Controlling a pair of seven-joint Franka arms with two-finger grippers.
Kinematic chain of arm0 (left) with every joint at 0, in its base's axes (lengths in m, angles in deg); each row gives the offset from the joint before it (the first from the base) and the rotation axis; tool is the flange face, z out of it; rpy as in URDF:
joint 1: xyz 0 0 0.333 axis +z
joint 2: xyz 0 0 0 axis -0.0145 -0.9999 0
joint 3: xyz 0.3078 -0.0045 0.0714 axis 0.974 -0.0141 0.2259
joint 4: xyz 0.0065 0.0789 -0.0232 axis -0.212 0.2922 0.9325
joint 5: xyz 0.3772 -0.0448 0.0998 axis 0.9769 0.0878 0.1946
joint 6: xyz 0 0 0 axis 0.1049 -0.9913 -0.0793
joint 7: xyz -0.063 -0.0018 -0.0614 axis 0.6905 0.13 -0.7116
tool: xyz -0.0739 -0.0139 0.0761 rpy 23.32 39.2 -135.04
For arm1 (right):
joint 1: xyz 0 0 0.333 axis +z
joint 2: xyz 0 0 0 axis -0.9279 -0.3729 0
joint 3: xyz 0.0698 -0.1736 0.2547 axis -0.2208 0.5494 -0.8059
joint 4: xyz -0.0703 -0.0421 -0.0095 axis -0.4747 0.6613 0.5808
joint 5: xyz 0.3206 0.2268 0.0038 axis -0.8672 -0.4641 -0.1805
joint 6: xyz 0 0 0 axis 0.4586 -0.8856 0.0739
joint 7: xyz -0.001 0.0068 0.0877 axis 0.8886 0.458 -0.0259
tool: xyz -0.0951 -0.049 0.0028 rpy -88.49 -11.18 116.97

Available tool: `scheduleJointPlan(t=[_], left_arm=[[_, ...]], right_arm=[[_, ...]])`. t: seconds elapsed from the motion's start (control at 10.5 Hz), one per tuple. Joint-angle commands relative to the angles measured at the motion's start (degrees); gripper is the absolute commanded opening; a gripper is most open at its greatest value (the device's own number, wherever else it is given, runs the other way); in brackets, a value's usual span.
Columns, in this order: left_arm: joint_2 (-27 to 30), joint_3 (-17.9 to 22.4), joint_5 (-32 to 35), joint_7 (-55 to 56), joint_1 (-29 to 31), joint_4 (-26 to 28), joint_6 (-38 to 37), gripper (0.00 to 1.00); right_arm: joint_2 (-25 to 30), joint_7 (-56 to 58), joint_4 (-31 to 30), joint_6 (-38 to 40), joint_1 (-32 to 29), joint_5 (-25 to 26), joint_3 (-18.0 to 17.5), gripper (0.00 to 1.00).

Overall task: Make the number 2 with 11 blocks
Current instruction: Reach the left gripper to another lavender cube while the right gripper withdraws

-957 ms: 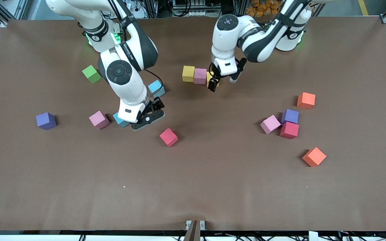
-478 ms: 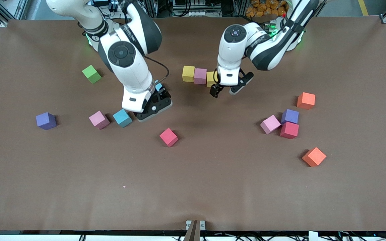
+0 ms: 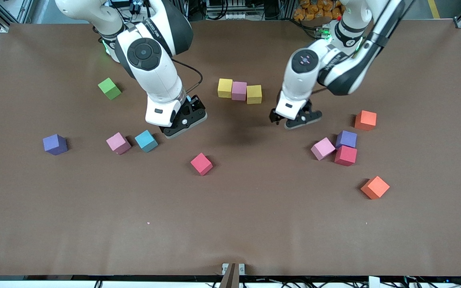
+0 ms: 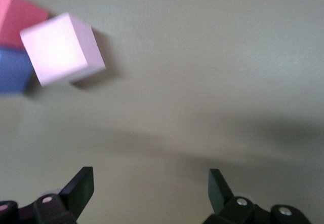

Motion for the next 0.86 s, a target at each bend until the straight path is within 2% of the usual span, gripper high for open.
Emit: scheduleJointPlan(t=[0.0,0.19,0.29,0.48,0.77], left_arm=[[1.34,-0.99,-1.44,-25.14,4.24,0.95,-1.91,1.0],[0.55,-0.82,-2.31,-47.37,8.72,1.13,-1.82,1.0],[0.55,-0.73,-2.84,-55.05,9.09,1.04,-1.56,1.0],[-0.15,-0.03,-2.85,-66.94,9.09,1.04,-0.25,1.0],[-4.53,4.0,-2.5,-78.21,9.09,1.13,6.5,1.0]], right_arm=[[0.21,-1.74,0.87,-0.1,-0.11,-0.46,0.02,1.0],[-0.06,-1.82,0.88,-0.37,-0.2,-0.46,0.02,1.0],[0.2,-2.0,0.88,0.24,-0.37,-0.46,0.11,1.0],[0.91,-3.05,0.96,1.38,-0.2,-0.46,0.11,1.0],[0.74,-3.14,2.02,1.4,-0.46,-0.46,0.28,1.0]])
